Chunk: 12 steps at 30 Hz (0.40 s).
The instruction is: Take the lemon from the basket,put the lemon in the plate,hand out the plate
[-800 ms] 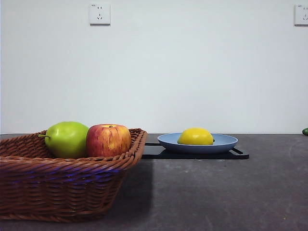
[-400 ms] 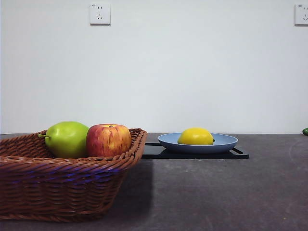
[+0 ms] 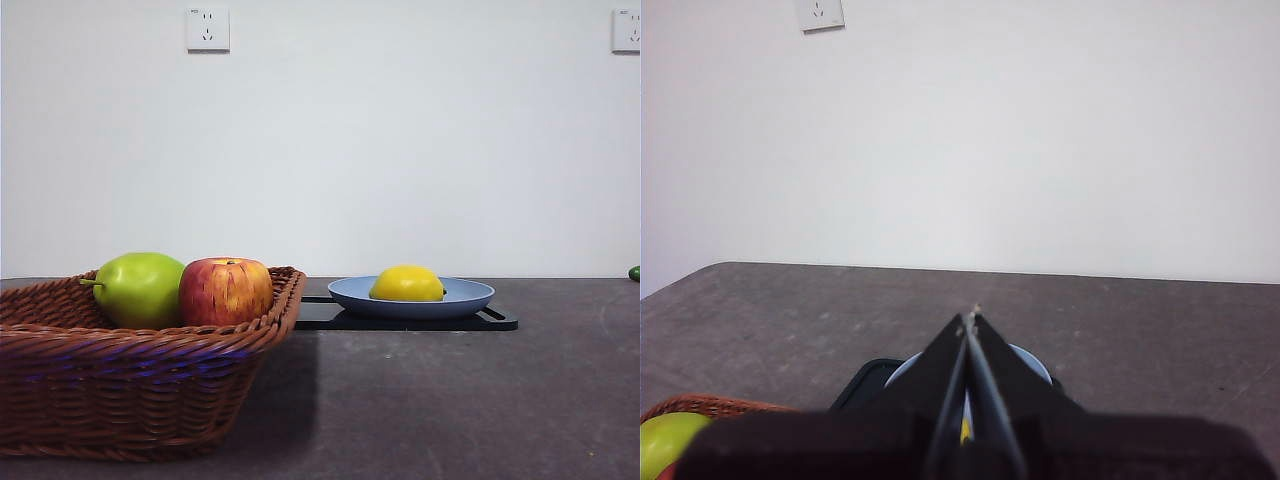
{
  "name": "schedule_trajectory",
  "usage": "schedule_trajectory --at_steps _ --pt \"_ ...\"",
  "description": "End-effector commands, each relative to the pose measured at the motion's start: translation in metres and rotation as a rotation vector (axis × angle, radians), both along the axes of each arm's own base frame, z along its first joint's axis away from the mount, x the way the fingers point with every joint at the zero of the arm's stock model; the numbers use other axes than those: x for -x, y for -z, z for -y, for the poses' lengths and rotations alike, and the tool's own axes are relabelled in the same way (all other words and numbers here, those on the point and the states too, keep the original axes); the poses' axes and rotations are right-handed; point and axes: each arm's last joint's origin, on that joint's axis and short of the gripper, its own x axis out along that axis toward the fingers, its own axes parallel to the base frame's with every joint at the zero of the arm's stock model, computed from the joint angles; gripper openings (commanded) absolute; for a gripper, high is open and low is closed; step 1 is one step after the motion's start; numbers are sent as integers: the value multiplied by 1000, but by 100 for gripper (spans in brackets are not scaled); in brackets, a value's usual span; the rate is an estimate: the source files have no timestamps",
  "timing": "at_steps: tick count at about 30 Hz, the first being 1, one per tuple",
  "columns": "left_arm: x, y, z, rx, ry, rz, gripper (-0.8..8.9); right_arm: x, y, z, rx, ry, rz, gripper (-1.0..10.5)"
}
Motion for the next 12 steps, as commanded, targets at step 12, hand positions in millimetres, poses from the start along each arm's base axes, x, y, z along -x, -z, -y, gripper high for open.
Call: schedule_trajectory --at_steps 12 --pt "0 3 0 12 1 -6 9 1 -4 0 82 8 41 4"
